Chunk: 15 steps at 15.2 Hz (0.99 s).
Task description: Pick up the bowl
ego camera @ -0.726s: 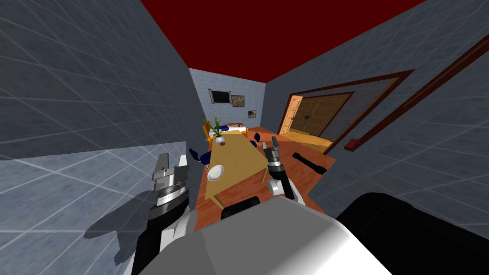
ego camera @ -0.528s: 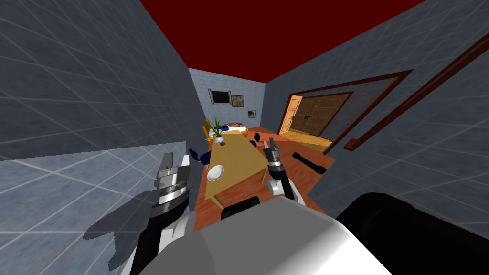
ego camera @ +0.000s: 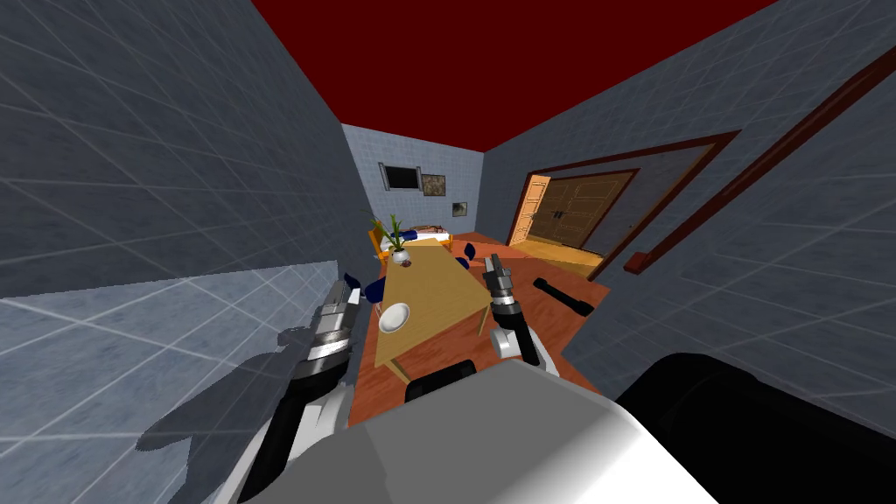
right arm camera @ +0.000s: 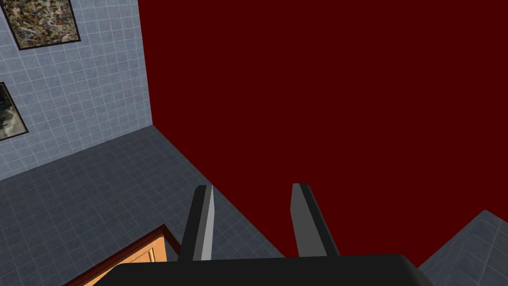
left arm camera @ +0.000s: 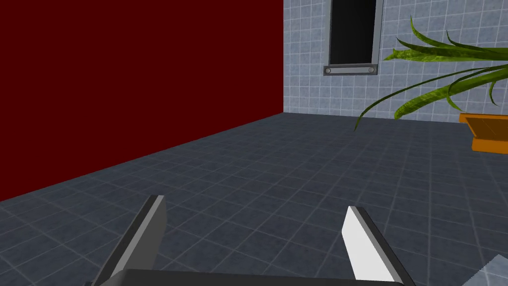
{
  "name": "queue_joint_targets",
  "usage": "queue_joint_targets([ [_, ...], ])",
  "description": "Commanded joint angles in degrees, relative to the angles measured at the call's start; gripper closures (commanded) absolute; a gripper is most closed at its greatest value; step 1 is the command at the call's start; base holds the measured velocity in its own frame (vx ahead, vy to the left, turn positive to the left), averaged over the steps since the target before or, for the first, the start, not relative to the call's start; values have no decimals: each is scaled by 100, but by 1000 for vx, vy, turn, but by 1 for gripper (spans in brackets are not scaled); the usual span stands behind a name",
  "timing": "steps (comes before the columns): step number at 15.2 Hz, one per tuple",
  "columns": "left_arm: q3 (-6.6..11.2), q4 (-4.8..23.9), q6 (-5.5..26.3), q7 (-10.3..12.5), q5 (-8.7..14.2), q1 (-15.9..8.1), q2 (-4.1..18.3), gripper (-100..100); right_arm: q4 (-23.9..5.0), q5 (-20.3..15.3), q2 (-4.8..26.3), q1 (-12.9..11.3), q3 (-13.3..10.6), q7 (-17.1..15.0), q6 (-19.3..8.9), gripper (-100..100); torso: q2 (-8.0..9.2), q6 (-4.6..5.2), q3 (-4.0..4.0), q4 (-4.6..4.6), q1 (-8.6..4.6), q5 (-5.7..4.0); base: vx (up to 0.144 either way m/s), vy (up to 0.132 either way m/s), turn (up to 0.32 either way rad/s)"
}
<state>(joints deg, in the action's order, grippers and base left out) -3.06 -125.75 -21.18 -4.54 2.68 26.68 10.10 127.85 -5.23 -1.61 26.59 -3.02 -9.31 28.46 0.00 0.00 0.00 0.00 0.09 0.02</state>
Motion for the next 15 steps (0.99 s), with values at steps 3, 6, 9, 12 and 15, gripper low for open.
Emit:
queue_joint_targets([
  [3, 54, 364, 467, 43, 18, -224, 191, -100, 0, 0, 0, 0, 0, 0, 0, 0, 1, 0, 0, 0, 0, 0, -8, 14, -30],
  [6, 78, 530, 663, 62, 26, -323, 249, -100, 0, 0, 0, 0, 0, 0, 0, 0, 1, 1, 0, 0, -2, 0, -7, 10, -35],
  [9, 131, 886, 1015, 103, 44, -535, 340, -100, 0, 0, 0, 0, 0, 0, 0, 0, 2, 0, 1, 1, -2, 0, -10, 12, -37],
  [12, 158, 1075, 1305, 125, 53, -647, 372, -100, 0, 0, 0, 0, 0, 0, 0, 0, 2, 1, 1, 0, -1, 0, -10, 14, -43],
  [15, 215, 1418, 1726, 169, 71, -880, 415, -100, 0, 0, 0, 0, 0, 0, 0, 0, 3, 0, 1, 0, -1, 0, -11, 13, -45],
])
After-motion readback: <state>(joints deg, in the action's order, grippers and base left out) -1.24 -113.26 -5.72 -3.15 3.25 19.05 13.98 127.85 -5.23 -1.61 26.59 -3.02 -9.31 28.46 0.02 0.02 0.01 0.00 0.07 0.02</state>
